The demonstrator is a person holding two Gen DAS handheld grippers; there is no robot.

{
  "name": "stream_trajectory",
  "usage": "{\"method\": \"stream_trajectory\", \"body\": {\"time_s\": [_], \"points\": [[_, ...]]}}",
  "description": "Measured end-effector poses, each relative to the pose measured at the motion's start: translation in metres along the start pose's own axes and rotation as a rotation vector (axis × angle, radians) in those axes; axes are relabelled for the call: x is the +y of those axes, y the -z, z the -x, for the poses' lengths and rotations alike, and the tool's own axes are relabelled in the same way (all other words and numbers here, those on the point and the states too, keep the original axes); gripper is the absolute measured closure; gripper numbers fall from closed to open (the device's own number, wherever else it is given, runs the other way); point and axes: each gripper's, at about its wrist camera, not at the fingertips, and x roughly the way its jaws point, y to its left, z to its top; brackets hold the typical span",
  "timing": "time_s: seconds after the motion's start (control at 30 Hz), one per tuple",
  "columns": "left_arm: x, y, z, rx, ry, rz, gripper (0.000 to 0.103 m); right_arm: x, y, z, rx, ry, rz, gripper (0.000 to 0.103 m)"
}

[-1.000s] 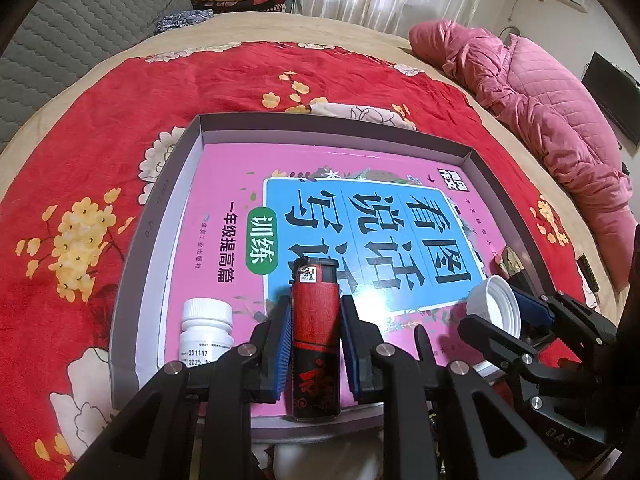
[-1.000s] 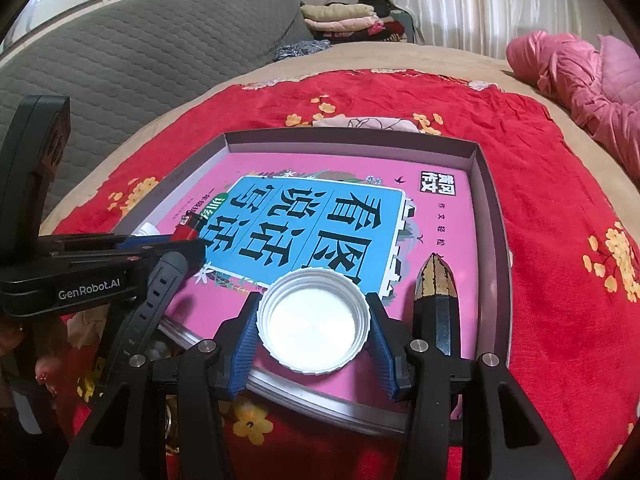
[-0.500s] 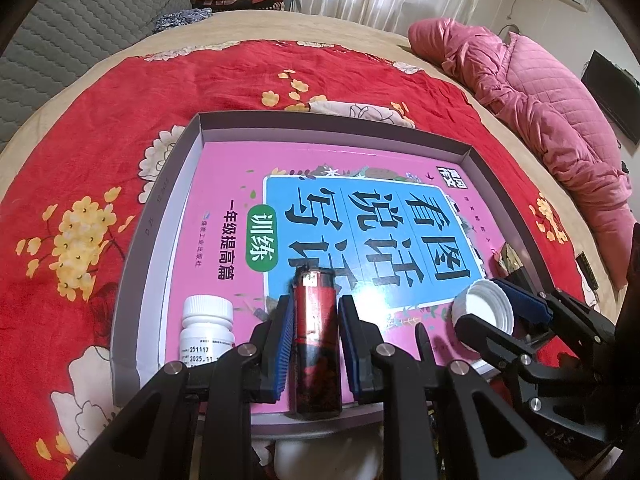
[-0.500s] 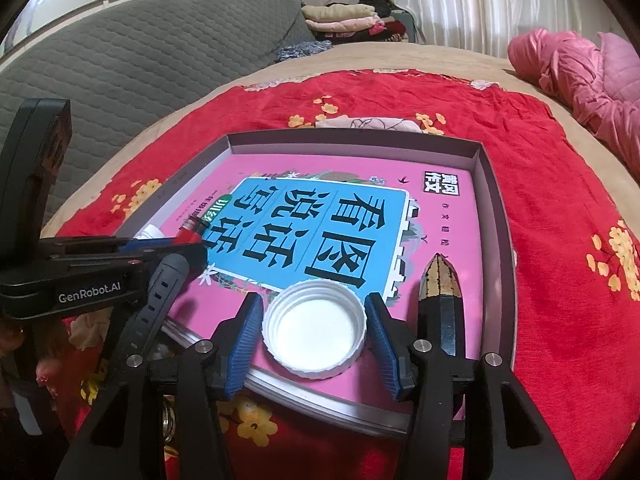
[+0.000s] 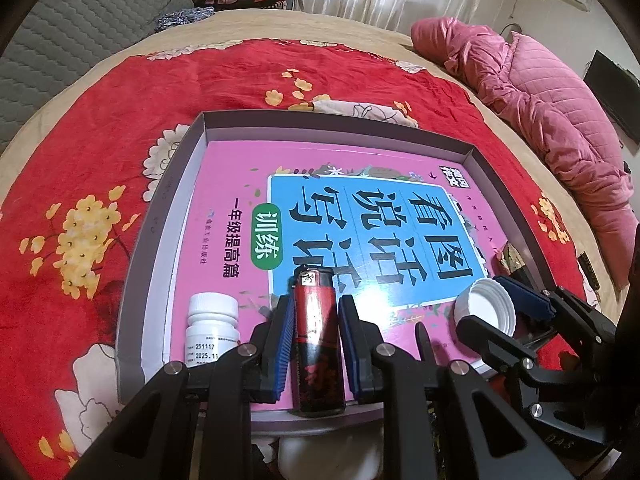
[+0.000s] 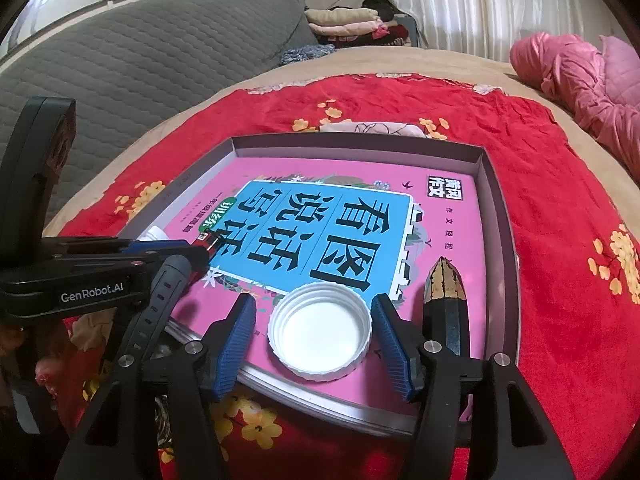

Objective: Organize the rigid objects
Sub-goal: 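Lower white cap onto workbook and open right tool while left lowers lighter upright, then open left tool releasing red lighter beside the white pill bottle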

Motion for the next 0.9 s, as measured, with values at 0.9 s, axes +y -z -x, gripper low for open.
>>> {"method": "stream_trajectory", "body": {"time_s": [0.9], "points": [[0.0, 0.001, 0.003, 0.024, 0.0, 0.016, 0.08, -0.014, -0.006, 0.018, -0.091, 0.015, -0.064, 0.029]]}}
